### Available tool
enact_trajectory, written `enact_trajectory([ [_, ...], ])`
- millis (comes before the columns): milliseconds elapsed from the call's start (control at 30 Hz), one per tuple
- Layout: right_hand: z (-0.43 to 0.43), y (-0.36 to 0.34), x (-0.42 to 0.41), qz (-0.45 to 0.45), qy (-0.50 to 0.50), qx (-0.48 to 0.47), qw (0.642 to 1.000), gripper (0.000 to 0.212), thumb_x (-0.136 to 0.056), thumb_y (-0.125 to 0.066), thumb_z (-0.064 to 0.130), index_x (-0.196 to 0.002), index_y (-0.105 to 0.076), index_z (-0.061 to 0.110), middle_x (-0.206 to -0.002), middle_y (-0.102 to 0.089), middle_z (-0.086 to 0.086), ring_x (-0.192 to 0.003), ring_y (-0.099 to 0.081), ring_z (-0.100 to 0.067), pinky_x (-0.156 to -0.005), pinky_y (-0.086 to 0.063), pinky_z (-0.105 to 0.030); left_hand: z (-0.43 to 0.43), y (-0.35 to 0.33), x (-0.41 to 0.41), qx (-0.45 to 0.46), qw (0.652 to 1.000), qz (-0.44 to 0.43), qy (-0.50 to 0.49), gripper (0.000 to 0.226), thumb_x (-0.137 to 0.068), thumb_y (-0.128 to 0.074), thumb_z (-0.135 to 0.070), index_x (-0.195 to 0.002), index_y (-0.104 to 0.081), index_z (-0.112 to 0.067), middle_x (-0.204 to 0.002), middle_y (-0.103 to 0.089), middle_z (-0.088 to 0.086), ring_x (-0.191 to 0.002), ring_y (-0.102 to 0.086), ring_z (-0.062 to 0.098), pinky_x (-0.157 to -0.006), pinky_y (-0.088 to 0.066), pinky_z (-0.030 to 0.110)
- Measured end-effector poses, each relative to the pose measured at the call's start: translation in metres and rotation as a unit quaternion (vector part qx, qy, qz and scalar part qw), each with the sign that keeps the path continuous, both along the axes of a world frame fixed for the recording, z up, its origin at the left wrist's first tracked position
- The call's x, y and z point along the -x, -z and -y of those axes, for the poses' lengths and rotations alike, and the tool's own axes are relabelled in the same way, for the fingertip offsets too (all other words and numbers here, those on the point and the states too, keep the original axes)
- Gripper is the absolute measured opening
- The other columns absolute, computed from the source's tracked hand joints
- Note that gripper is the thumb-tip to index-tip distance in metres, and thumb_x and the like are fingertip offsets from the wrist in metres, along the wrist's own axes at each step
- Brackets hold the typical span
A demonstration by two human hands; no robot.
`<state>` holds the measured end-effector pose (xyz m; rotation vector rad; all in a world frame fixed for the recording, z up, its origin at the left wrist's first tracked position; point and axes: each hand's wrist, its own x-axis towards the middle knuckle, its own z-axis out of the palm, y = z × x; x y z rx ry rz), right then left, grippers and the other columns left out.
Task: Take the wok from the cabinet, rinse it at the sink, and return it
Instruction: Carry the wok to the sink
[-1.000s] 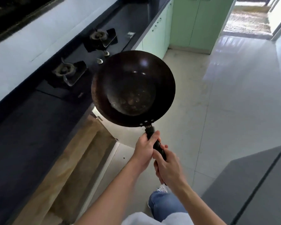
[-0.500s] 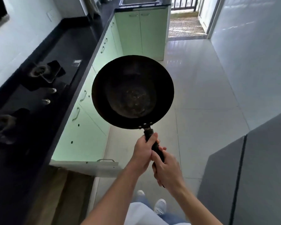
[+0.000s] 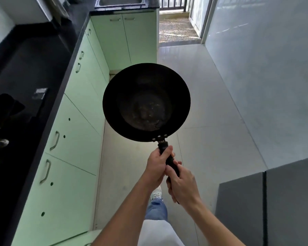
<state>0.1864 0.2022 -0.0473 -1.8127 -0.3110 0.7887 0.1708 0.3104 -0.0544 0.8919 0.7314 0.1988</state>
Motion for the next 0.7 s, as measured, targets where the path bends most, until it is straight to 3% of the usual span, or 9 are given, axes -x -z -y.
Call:
enact_trajectory([
  [233,-0.108,-0.011,-0.082,-0.001,0.002,0.019,1.0,0.027,-0.099,-0.054,0.025,-0.08,-0.064,0.008,-0.055,-0.06,-0.003,-0.044,-0.053,-0.017,-0.05,-0.048,-0.041,-0.108,-0.006,-0.083,0.01,1.0,0.0,0.007,0.015,-0.1,-0.055,-0.018,-0.094,-0.054,-0.003,-0.075,-0.055,0.003,-0.057,-0.059,0.016,-0.086,-0.057,0.047],
  [467,-0.181,-0.016,-0.148,-0.014,0.005,0.012,1.0,0.03,-0.101,-0.053,0.024,-0.08,-0.061,0.004,-0.052,-0.056,-0.002,-0.039,-0.048,-0.015,-0.042,-0.041,-0.032,-0.182,-0.012,-0.148,0.001,1.0,-0.007,0.003,0.017,-0.099,-0.056,-0.019,-0.093,-0.054,-0.004,-0.075,-0.055,0.003,-0.056,-0.059,0.016,-0.09,-0.056,0.05],
  [700,-0.256,-0.013,-0.236,-0.027,-0.003,-0.016,0.999,0.029,-0.101,-0.053,0.02,-0.079,-0.059,0.001,-0.052,-0.054,-0.002,-0.042,-0.046,-0.014,-0.043,-0.039,-0.032,-0.256,-0.007,-0.233,-0.017,1.0,-0.006,-0.012,0.017,-0.1,-0.056,-0.018,-0.091,-0.054,-0.004,-0.074,-0.054,0.003,-0.058,-0.056,0.016,-0.083,-0.057,0.044],
])
